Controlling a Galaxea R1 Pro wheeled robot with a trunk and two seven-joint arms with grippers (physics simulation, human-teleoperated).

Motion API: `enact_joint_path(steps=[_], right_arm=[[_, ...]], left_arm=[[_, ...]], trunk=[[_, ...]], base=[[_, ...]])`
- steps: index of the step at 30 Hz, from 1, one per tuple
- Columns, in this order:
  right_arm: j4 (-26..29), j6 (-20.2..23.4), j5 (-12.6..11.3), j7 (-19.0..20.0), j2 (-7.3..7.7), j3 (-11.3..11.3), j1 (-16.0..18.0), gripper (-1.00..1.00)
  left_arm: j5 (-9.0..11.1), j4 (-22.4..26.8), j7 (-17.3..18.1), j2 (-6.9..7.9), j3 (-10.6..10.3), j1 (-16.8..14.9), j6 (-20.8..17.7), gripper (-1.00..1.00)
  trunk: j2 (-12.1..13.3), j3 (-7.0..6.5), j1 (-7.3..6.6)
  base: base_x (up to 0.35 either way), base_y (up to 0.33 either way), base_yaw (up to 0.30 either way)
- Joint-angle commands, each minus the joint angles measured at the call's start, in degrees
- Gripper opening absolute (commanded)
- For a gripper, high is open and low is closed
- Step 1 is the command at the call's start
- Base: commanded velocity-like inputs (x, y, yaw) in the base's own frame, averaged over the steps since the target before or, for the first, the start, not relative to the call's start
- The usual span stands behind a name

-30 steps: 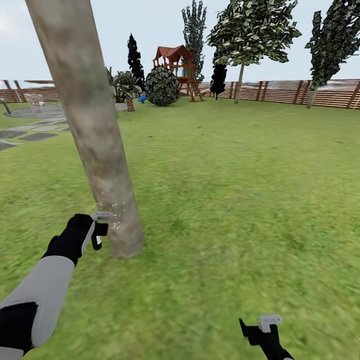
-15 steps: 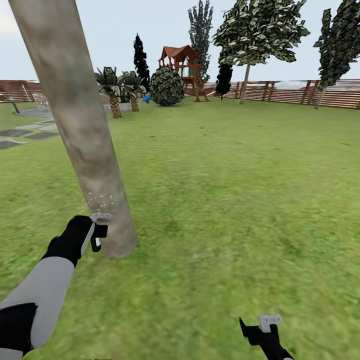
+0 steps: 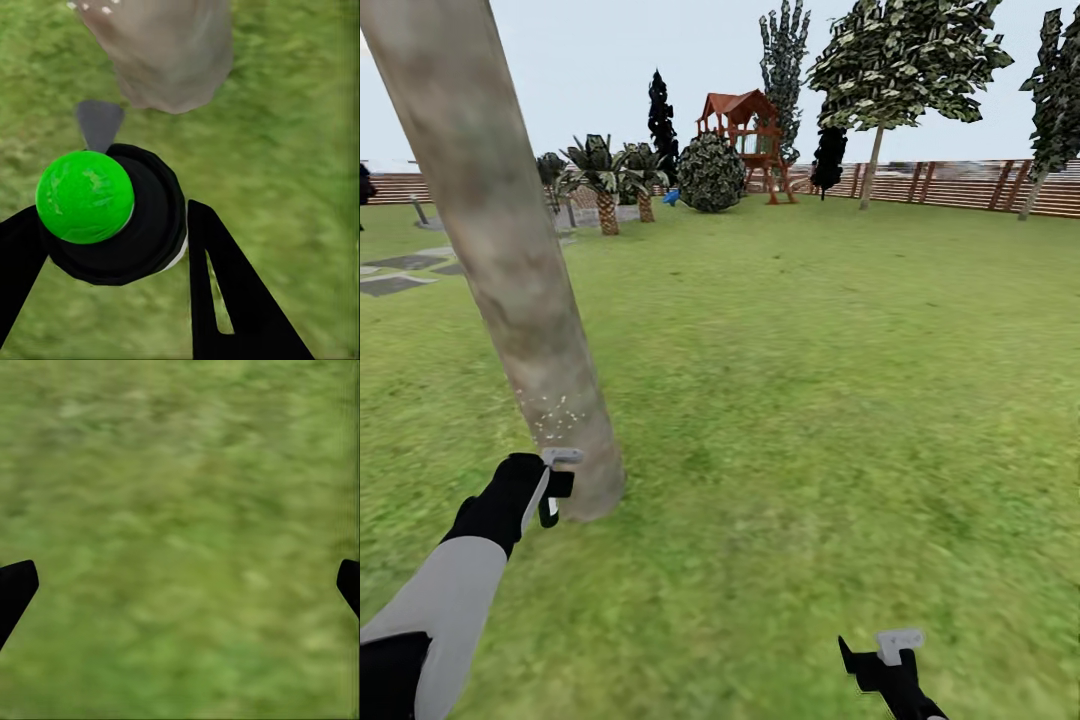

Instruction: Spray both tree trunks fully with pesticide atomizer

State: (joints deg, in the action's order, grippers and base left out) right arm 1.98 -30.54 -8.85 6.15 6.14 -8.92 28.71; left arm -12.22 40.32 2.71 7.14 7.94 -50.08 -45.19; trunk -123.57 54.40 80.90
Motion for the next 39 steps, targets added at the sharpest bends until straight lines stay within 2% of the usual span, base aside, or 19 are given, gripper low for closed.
enact_joint_path(steps=[1, 9, 14, 19, 23, 24, 26, 34, 39], right_arm=[[-0.05, -0.14, -0.61, 0.35, 0.02, -0.35, 0.03, 1.00], [-0.01, -0.15, -0.65, 0.35, 0.02, -0.39, 0.03, 1.00], [-0.03, -0.13, -0.59, 0.36, 0.02, -0.39, 0.03, 1.00], [-0.05, -0.13, -0.56, 0.35, -0.05, -0.39, 0.03, 1.00], [-0.05, -0.13, -0.56, 0.36, -0.07, -0.39, 0.03, 1.00], [-0.05, -0.13, -0.56, 0.36, -0.12, -0.39, 0.03, 1.00], [-0.05, -0.13, -0.56, 0.36, -0.15, -0.39, 0.03, 1.00], [-0.05, -0.13, -0.56, 0.35, -0.09, -0.39, 0.03, 1.00], [-0.05, -0.13, -0.56, 0.36, -0.07, -0.39, 0.03, 1.00]], left_arm=[[-0.46, 0.09, 0.28, -0.02, 0.14, -0.02, -0.25, -1.00], [-0.53, 0.01, 0.09, 0.58, 0.31, 0.17, -0.17, -1.00], [-0.13, 0.07, -2.96, 0.74, 0.34, 3.73, 0.95, -1.00], [0.37, -0.65, -3.22, -0.05, 0.41, 4.67, 1.66, -1.00], [0.90, -1.65, -3.23, 0.18, 0.51, 4.97, 1.80, -1.00], [1.35, -2.26, -3.32, 0.58, 3.69, 6.61, 6.18, -1.00], [1.32, -2.31, -3.26, 0.65, 5.39, 6.78, 6.96, -1.00], [1.31, -3.99, -3.29, 0.50, 6.04, 6.86, 7.30, -1.00], [1.19, -3.98, -3.07, 0.25, 5.95, 6.89, 6.80, -1.00]], trunk=[[-0.02, 0.05, 0.01], [-0.02, 0.05, 0.01], [-0.02, 0.05, 0.01], [-0.02, 0.05, 0.01], [-0.02, 0.05, 0.01], [-0.02, 0.05, 0.01], [-0.02, 0.05, 0.01], [-0.02, 0.05, 0.01], [-0.02, 0.05, 0.01]], base=[[0.217, -0.214, 0.000], [0.213, -0.210, 0.147], [0.105, -0.260, 0.275], [0.085, -0.270, 0.199], [0.092, -0.271, 0.055], [0.170, -0.247, 0.138], [0.207, -0.222, 0.053], [0.236, -0.197, 0.011], [0.075, -0.082, 0.230]])
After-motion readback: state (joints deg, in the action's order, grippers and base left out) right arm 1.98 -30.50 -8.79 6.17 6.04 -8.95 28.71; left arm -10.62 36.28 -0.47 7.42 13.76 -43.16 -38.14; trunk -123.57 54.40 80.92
